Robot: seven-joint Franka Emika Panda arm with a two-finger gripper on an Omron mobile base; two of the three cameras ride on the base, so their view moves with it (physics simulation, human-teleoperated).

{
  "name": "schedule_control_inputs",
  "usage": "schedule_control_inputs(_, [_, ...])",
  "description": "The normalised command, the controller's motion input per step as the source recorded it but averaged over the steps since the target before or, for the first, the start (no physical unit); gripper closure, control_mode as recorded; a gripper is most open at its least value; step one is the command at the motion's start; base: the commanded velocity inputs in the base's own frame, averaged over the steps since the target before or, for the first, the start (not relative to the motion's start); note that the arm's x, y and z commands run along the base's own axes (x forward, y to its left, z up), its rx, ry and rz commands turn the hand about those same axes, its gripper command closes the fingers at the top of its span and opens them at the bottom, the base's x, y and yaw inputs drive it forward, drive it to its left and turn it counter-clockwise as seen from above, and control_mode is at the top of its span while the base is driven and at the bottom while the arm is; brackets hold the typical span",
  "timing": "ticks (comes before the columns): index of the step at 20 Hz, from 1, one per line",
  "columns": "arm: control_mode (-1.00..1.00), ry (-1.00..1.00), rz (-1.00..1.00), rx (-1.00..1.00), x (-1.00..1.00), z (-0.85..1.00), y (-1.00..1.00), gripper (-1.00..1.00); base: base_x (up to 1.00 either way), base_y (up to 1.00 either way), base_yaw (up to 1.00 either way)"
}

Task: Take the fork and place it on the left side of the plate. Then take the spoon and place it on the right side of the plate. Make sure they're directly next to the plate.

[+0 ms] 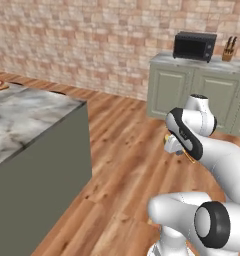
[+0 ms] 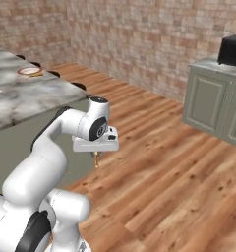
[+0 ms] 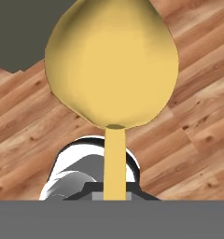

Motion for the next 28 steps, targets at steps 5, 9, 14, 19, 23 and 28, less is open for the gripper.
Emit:
schedule_control_inputs(5, [1.0, 0.0, 0.0, 0.0, 0.0, 0.0, 0.0, 1.0, 0.94, -0.07, 0.01])
schedule_control_inputs(9, [1.0, 0.0, 0.0, 0.0, 0.0, 0.0, 0.0, 1.0, 0.94, -0.13, 0.02])
schedule_control_inputs(14, [1.0, 0.0, 0.0, 0.0, 0.0, 0.0, 0.0, 1.0, 0.94, -0.17, 0.02])
schedule_control_inputs(19, [1.0, 0.0, 0.0, 0.0, 0.0, 0.0, 0.0, 1.0, 0.94, -0.18, 0.03])
schedule_control_inputs(23, [1.0, 0.0, 0.0, 0.0, 0.0, 0.0, 0.0, 1.0, 0.94, -0.15, 0.07])
schedule_control_inputs(28, [1.0, 0.0, 0.0, 0.0, 0.0, 0.0, 0.0, 1.0, 0.94, -0.1, 0.11])
